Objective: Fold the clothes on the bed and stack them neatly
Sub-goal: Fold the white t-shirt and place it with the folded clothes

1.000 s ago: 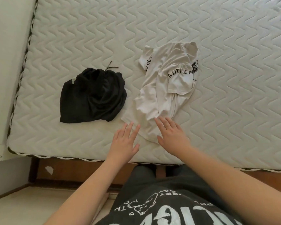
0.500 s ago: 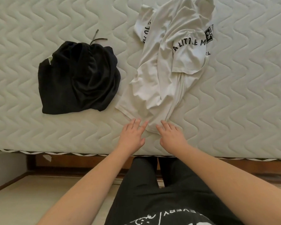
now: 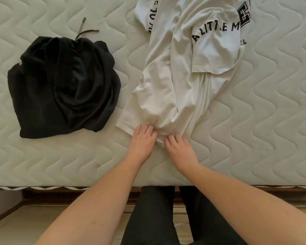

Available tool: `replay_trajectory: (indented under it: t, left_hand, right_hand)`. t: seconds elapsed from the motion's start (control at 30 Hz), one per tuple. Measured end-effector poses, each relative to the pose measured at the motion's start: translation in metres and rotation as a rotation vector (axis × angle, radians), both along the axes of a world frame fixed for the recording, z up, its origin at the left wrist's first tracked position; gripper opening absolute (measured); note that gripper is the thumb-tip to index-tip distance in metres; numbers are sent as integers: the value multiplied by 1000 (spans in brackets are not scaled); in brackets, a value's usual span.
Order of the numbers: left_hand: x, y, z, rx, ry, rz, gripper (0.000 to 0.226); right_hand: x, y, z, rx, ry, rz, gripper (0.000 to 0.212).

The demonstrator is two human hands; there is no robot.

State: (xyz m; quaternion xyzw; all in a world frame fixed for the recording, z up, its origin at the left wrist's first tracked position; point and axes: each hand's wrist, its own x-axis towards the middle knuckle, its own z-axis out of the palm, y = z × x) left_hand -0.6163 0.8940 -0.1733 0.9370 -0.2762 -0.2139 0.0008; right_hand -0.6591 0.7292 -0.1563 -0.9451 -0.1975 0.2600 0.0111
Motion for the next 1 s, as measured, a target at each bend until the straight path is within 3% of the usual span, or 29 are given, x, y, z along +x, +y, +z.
replay_trajectory:
  t: [0.13, 0.2, 0.3, 0.37, 0.53, 0.6, 0.67, 0.8, 1.0]
  left_hand:
    - [27, -13, 22, -98, 134, 195, 4]
    - [36, -16, 39, -146, 210, 295, 11]
    - [40, -14, 72, -188, 210, 322, 19]
    - [40, -16, 100, -214, 216, 323, 27]
    - [28, -38, 180, -398, 276, 343, 30]
    - [23, -49, 210, -435, 311, 373, 27]
    - [19, -59, 237, -527, 299, 461, 23]
    - [10, -75, 288, -720, 242, 589, 19]
    - [-5, -90, 350, -765, 179, 519, 19]
  right_hand:
    - [25, -20, 11, 200, 126, -143, 12]
    - [33, -31, 22, 220, 184, -327, 17]
    - [40, -53, 49, 457, 292, -712, 14]
    - [44, -70, 75, 580, 285, -810, 13]
    - [46, -106, 147, 751, 297, -926, 16]
    - [43, -117, 178, 784, 286, -876, 12]
    - [42, -127, 205, 791, 236, -802, 24]
    - [41, -148, 237, 691, 29, -744, 35]
    - [29, -169, 267, 512, -228, -720, 36]
